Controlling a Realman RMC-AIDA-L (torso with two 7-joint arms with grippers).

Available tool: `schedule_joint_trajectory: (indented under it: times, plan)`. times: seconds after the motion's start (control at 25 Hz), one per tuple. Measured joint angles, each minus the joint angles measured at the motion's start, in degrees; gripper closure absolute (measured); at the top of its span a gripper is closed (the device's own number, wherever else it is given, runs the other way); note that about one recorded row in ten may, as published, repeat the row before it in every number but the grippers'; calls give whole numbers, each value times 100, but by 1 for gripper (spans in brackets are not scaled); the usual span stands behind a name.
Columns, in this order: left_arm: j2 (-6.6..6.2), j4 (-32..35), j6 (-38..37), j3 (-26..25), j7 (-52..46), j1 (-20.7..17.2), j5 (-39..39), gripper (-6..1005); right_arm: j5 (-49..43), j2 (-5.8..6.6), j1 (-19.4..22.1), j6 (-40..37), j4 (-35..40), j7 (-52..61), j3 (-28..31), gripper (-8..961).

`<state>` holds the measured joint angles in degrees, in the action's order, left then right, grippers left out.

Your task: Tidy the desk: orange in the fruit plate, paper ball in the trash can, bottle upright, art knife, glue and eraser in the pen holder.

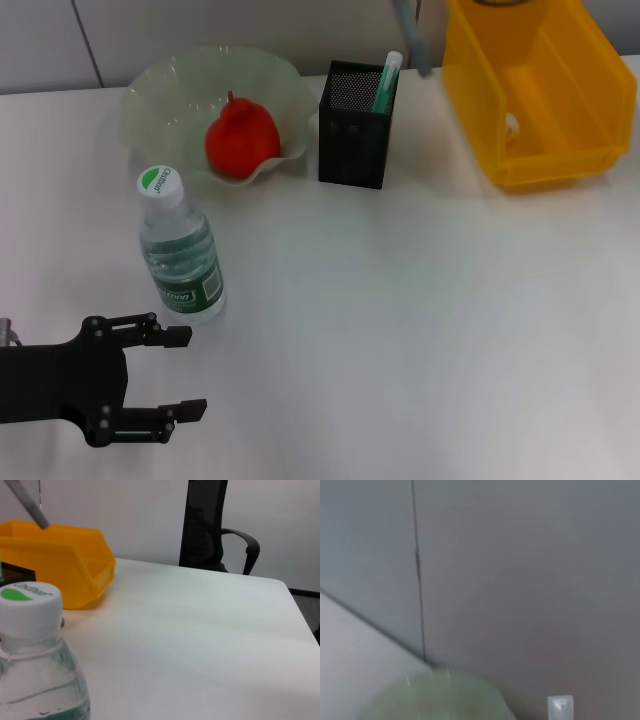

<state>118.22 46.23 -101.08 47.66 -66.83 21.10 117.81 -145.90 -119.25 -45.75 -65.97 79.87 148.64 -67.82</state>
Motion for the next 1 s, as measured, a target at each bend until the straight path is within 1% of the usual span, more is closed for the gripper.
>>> schedule_joint_trajectory:
  times: [0.04, 0.08, 0.12, 0.16, 0.2, 0.28, 0.32, 0.36, 0.4, 0.48, 0.52, 0.56, 0.6, 0.64, 0.72, 0.76, 0.8, 0.88, 0.92, 0.96, 1.0]
  plan:
    - [3, -3, 3, -10, -3, -1, -2, 214, 0, 0, 0, 0, 0, 0, 0, 806]
    - [4, -17, 3, -15, -3, -1, -2, 214, 259, -1, 54, 246, -113, -196, -1, 806]
    - [4, -36, 4, -18, -4, -1, -3, 214, 705, -2, 151, 601, -324, -552, -1, 806]
    - [4, -36, 4, -18, -4, -1, -3, 214, 705, -2, 151, 601, -324, -552, -1, 806]
    - [4, -36, 4, -18, -4, -1, -3, 214, 918, -1, 193, 750, -433, -748, 1, 806]
    - [7, -75, 3, -28, -6, -1, -5, 214, 1381, -2, 281, 1019, -714, -1201, -1, 806]
    - [8, -75, 1, -32, -9, -1, -5, 214, 1805, -2, 323, 1225, -1012, -1657, -4, 805]
    - [8, -75, 1, -32, -9, -1, -5, 214, 1805, -2, 323, 1225, -1012, -1657, -4, 805]
    - [8, -75, 1, -33, -10, -1, -5, 214, 2095, -4, 335, 1394, -1307, -2039, -11, 805]
    - [8, -75, 2, -39, -20, -2, -5, 214, 2174, -8, 340, 1484, -1420, -2189, -28, 806]
    - [8, -75, 4, -42, -36, -1, -5, 214, 2308, -16, 383, 1717, -1601, -2462, -151, 806]
    - [8, -75, 4, -43, -49, -1, -5, 214, 2308, -16, 383, 1717, -1601, -2462, -151, 807]
    - [8, -75, 4, -43, -49, -1, -5, 214, 2469, -19, 477, 2072, -1738, -2713, -398, 808]
    - [8, -75, 4, -43, -49, -1, -5, 214, 2469, -19, 477, 2072, -1738, -2713, -398, 808]
    - [8, -75, 4, -43, -49, -1, -5, 214, 2615, -19, 619, 2593, -1863, -2925, -807, 809]
    - [8, -72, 7, -47, -75, -1, -4, 214, 2615, -19, 619, 2593, -1863, -2925, -807, 809]
    - [8, -72, 7, -47, -75, -1, -4, 214, 2652, -20, 684, 2838, -1909, -2983, -957, 809]
    - [8, -72, 7, -47, -75, -1, -4, 214, 2687, -21, 704, 2947, -1944, -3022, -1017, 809]
    - [8, -70, 17, -47, -77, -1, -4, 214, 2902, -21, 717, 3115, -2052, -3202, -1106, 808]
    - [8, -70, 17, -47, -77, -1, -4, 214, 2902, -21, 717, 3115, -2052, -3202, -1106, 808]
    - [11, -72, 27, -47, -84, -3, -4, 214, 3235, -20, 717, 3174, -2155, -3466, -1144, 808]
